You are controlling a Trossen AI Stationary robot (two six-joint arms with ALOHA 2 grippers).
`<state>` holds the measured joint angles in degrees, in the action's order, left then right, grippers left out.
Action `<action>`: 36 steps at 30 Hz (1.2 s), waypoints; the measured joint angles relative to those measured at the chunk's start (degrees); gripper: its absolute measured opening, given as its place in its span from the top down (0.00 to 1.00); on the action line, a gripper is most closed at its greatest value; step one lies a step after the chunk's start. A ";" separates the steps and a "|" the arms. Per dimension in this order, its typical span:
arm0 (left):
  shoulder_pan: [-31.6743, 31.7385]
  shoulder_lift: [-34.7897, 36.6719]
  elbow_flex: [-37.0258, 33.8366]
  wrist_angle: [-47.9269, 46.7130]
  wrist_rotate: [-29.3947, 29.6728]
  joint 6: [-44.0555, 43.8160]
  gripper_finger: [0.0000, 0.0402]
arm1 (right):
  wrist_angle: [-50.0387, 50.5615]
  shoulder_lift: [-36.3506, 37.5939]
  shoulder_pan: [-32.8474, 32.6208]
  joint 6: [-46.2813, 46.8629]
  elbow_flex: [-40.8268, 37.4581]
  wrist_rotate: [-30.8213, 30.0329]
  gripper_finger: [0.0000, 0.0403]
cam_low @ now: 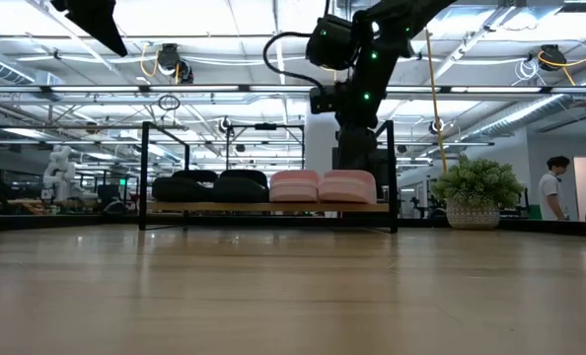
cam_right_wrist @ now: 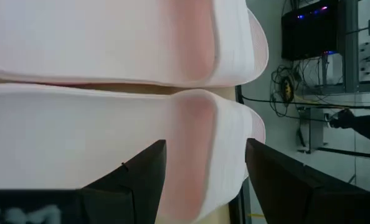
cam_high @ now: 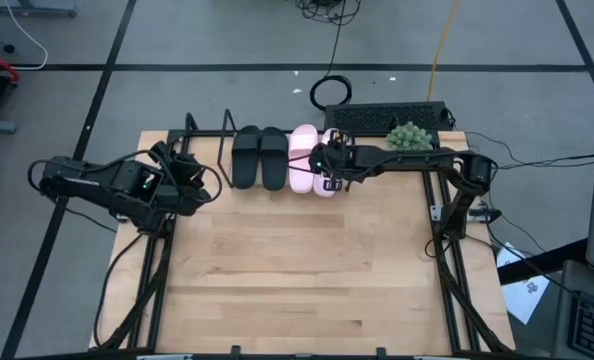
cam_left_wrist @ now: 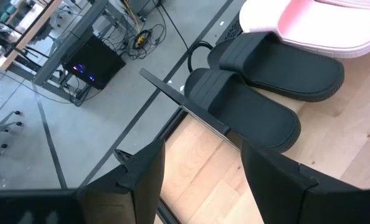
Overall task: Pick and place slides into the shelf
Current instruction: Put the pink slipper on the shelf
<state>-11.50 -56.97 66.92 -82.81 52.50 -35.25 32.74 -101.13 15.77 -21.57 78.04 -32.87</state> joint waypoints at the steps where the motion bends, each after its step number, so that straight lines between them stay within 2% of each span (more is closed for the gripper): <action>1: -0.01 -0.01 0.01 0.01 0.10 0.06 0.47 | -0.24 -0.29 0.05 -0.17 0.00 0.01 0.48; 14: 0.01 -0.02 0.00 -0.01 0.18 0.68 0.47 | -2.79 -2.97 3.05 -0.74 0.00 -1.43 0.48; 25: 0.01 0.00 0.02 0.13 0.57 0.90 0.47 | -2.75 -3.69 4.07 -3.14 0.00 0.03 0.59; 28: 0.01 0.00 0.00 0.16 0.57 0.90 0.47 | -3.07 -3.70 4.09 -3.14 0.02 2.21 0.60; 36: 0.01 0.00 0.00 0.18 0.57 0.78 0.47 | -4.00 -3.80 4.56 -3.56 0.02 1.43 0.60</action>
<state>-11.49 -56.97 66.92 -82.63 53.07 -34.47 28.74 -104.92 20.33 -25.12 78.06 -31.44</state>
